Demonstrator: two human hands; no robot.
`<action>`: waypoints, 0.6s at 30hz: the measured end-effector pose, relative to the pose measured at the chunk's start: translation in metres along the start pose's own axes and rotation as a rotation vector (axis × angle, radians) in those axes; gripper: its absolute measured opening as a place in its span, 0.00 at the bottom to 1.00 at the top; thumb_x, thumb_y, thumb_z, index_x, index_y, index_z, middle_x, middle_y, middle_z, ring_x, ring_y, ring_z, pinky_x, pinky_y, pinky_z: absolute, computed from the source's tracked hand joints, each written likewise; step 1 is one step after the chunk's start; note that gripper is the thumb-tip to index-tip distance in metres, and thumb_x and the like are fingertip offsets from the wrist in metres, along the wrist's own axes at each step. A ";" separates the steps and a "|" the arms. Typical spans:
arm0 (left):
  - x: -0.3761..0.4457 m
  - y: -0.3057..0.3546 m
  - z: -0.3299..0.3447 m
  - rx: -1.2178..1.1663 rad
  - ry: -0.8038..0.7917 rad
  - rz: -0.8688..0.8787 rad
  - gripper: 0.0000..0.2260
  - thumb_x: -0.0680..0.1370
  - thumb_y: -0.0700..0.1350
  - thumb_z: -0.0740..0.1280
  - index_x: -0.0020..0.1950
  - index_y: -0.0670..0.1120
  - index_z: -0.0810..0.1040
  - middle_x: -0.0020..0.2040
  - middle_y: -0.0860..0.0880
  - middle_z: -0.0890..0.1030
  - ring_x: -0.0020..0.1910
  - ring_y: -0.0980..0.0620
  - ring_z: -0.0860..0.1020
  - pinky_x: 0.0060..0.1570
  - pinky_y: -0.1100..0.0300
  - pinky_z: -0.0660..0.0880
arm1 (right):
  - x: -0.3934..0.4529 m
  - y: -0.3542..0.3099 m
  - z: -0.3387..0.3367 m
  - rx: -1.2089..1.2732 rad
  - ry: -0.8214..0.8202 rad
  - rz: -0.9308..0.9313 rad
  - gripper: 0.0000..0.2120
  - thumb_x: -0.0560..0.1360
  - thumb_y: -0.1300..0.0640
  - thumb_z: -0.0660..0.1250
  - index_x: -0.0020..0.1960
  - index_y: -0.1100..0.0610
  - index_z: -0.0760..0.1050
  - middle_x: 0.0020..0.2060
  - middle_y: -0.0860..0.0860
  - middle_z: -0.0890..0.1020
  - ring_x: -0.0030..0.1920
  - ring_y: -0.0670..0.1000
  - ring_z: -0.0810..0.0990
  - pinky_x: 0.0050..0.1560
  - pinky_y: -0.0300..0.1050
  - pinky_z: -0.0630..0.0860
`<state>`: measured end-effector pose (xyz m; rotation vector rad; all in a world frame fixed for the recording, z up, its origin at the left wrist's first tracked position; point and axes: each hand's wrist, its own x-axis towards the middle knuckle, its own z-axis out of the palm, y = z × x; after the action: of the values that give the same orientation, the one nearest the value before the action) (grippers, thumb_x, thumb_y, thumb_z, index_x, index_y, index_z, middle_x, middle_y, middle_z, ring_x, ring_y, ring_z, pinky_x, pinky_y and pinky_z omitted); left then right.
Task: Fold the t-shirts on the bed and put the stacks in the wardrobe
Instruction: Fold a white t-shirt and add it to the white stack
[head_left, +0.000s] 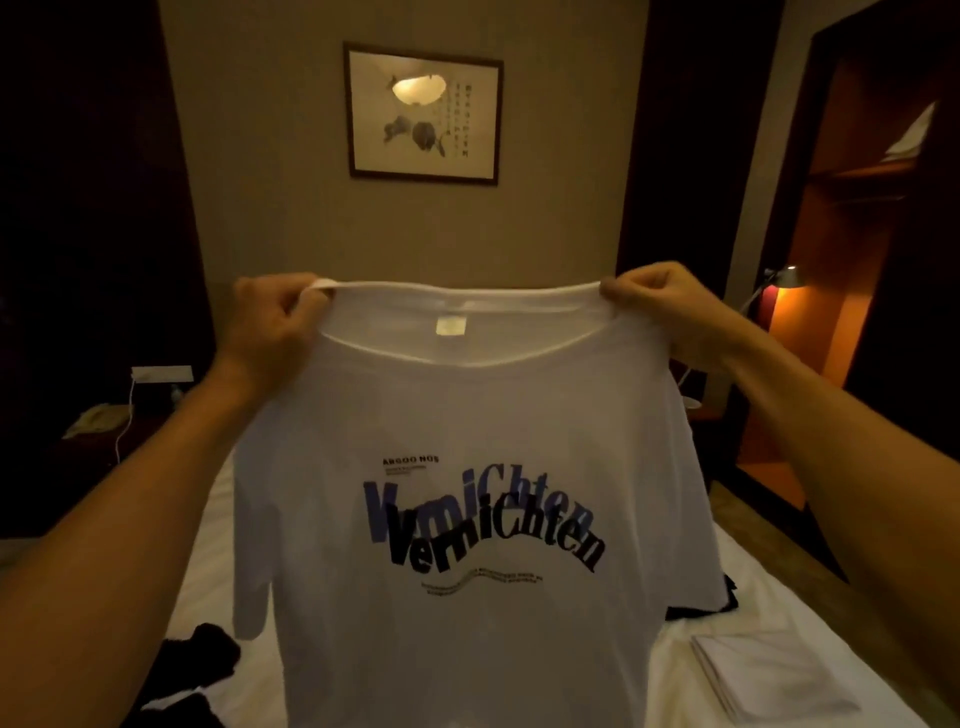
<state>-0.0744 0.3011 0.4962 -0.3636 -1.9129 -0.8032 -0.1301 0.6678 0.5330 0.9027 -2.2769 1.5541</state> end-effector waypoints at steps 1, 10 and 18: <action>0.003 0.005 -0.007 0.007 -0.023 -0.004 0.24 0.75 0.58 0.58 0.30 0.39 0.72 0.27 0.45 0.68 0.27 0.57 0.63 0.28 0.52 0.61 | 0.001 -0.001 -0.001 0.024 0.007 -0.002 0.23 0.62 0.39 0.71 0.36 0.61 0.77 0.28 0.50 0.76 0.29 0.46 0.75 0.31 0.36 0.75; -0.131 -0.072 0.036 0.027 -1.091 -0.656 0.21 0.67 0.66 0.74 0.55 0.56 0.80 0.53 0.59 0.82 0.54 0.56 0.79 0.57 0.60 0.74 | -0.052 0.149 0.063 -0.225 -0.253 0.377 0.29 0.61 0.29 0.72 0.30 0.56 0.73 0.27 0.54 0.70 0.30 0.53 0.70 0.35 0.44 0.70; -0.249 -0.177 0.082 -0.025 -0.893 -0.990 0.12 0.78 0.44 0.71 0.36 0.41 0.82 0.32 0.47 0.79 0.36 0.47 0.78 0.38 0.55 0.72 | -0.087 0.270 0.113 -0.203 -0.690 0.585 0.10 0.72 0.50 0.75 0.41 0.56 0.83 0.35 0.47 0.83 0.38 0.47 0.82 0.40 0.39 0.76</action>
<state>-0.1145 0.2486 0.1862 0.3389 -2.9730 -1.4518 -0.2113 0.6620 0.2383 0.8505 -3.3617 1.2686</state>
